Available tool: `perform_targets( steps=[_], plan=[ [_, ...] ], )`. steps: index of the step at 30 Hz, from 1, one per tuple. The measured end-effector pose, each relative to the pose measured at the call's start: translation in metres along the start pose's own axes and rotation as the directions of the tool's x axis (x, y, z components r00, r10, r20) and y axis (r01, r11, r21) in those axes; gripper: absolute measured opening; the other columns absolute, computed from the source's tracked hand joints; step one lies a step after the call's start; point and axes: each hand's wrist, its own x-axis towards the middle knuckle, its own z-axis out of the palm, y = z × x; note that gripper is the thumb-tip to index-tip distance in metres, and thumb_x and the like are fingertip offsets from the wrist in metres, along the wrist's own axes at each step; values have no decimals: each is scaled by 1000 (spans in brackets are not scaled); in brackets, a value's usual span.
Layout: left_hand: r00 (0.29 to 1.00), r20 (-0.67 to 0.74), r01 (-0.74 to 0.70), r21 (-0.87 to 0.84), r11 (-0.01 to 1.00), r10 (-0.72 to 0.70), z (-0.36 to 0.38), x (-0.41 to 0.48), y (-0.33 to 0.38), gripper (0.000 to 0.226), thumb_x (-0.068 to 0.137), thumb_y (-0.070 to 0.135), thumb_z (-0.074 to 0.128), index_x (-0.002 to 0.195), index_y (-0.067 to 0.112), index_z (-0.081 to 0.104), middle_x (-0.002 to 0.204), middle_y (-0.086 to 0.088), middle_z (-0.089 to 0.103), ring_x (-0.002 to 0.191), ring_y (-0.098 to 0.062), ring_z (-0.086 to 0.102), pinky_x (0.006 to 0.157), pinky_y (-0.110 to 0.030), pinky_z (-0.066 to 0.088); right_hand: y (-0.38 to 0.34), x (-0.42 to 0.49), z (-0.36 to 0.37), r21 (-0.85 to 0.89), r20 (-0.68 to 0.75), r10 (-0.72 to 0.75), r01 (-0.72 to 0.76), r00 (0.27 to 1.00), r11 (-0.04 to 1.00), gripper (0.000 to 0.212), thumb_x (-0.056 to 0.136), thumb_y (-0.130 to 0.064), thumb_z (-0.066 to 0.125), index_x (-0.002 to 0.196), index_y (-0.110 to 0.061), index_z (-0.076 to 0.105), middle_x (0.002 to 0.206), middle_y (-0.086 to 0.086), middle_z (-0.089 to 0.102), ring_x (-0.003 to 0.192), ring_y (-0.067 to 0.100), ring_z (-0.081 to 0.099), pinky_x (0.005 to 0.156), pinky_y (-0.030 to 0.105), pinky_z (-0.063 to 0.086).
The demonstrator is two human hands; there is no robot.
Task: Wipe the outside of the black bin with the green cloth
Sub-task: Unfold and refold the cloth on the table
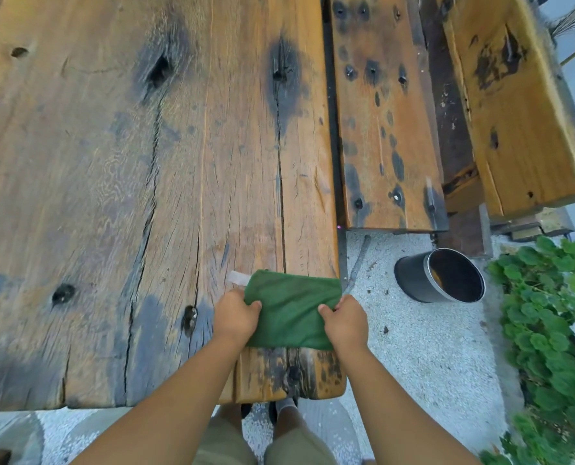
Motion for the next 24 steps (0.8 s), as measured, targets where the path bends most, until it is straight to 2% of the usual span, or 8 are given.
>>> perform_targets(
  steps=[2,6,10,14,17,20,22,24],
  plan=[
    [1000,-3,-19,-117,993,19,-4,-4,0,8,93,17,59,92,10,57,84,-4,61,74,-20,57,53,-27,38,-7,1,0,19,-14,-50,51,999,999,34,91,-26,68,73,-17,40,72,3,53,64,21,51,57,36,40],
    [999,-12,-33,-412,911,31,-24,-9,-5,7,100,21,50,95,17,48,93,0,59,82,-16,60,57,-28,44,-24,-7,-1,267,-20,-163,163,986,950,23,94,-22,59,81,-19,41,73,-1,50,61,16,48,54,33,39],
    [993,-71,-119,-585,802,95,-57,-4,-12,4,102,16,48,106,18,49,102,1,64,88,-10,66,59,-20,52,-49,-9,2,567,100,-216,123,971,815,10,98,-5,56,97,-14,50,96,6,71,86,22,70,66,32,58],
    [989,-99,-149,-624,767,112,-81,11,-18,18,101,10,47,108,26,51,111,2,66,95,-13,67,66,-21,54,-75,-7,11,662,148,-247,89,958,744,27,96,1,58,113,-20,55,100,-2,75,93,17,73,70,29,58],
    [977,-93,-204,-671,713,193,-90,21,-25,41,101,6,47,126,39,49,120,9,65,101,-4,67,73,-20,57,-84,-6,18,749,134,-246,64,960,659,47,95,0,60,128,-32,49,98,-5,75,87,7,73,64,20,57],
    [980,-25,-172,-621,765,200,-89,27,-39,65,100,2,49,147,42,31,123,18,60,107,0,64,87,-25,57,-82,-4,23,604,31,-187,131,982,786,44,95,-9,65,132,-28,50,97,-3,71,81,5,70,58,16,52],
    [987,-17,-150,-431,890,159,-87,26,-44,67,97,-1,52,150,33,30,125,14,55,112,-5,60,97,-34,52,-77,-6,26,308,-9,-180,174,984,935,37,95,-15,66,129,-20,54,89,-4,66,79,3,63,58,17,43],
    [977,-30,-212,-129,969,210,-83,26,-51,64,93,-1,57,148,24,36,133,3,48,120,-18,52,104,-36,43,-71,-7,27,104,0,-205,204,979,974,33,93,-16,69,124,-16,57,84,-5,62,78,2,57,61,18,39]
  ],
)
